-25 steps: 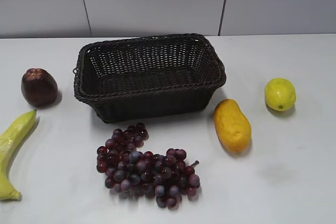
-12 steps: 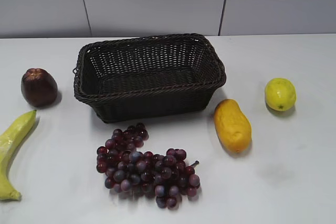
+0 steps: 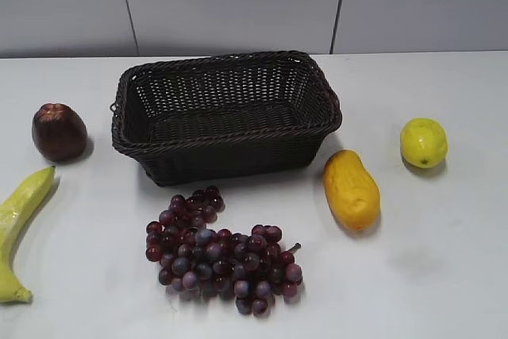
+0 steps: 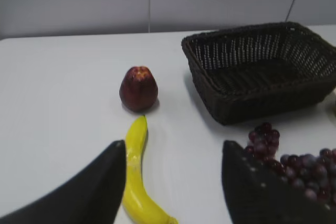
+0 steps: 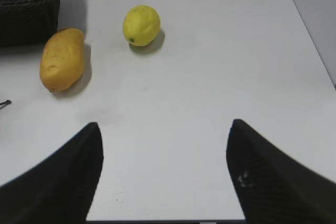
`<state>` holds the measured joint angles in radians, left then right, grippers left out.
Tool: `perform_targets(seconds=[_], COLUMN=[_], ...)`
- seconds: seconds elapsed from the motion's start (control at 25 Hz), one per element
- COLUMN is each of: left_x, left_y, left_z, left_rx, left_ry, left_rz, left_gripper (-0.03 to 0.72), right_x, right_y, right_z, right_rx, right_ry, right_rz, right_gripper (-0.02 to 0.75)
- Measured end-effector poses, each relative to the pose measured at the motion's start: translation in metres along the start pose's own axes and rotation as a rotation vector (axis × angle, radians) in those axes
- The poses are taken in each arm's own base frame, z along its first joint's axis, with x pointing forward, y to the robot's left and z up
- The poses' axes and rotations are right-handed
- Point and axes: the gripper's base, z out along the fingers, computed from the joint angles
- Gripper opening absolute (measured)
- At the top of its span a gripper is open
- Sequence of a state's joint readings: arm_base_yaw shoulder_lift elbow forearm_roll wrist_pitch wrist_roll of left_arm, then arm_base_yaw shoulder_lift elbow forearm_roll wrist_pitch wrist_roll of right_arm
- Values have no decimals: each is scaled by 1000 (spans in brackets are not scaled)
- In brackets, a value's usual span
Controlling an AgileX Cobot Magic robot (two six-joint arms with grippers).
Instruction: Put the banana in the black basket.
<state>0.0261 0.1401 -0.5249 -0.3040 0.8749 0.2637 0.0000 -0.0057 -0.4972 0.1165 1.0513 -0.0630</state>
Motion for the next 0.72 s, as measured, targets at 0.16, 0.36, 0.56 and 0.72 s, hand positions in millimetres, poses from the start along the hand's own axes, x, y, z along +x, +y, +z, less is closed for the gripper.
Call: perform_targets(seconds=[0.16, 0.36, 0.56, 0.72], left_x=[-11, -12, -4, 4], left_y=[12, 24, 34, 42], left_z=[35, 84, 132, 168], left_rx=[-20, -15, 0, 10], left_ry=[134, 336, 571, 724], left_rz=[-23, -68, -117, -148], left_gripper=[652, 653, 653, 653], right_x=[0, 0, 0, 0], right_y=[0, 0, 0, 0], right_z=[0, 0, 0, 0], right_rx=[0, 0, 0, 0], right_ry=[0, 0, 0, -1], right_rz=[0, 0, 0, 0], right_gripper=[583, 583, 583, 583])
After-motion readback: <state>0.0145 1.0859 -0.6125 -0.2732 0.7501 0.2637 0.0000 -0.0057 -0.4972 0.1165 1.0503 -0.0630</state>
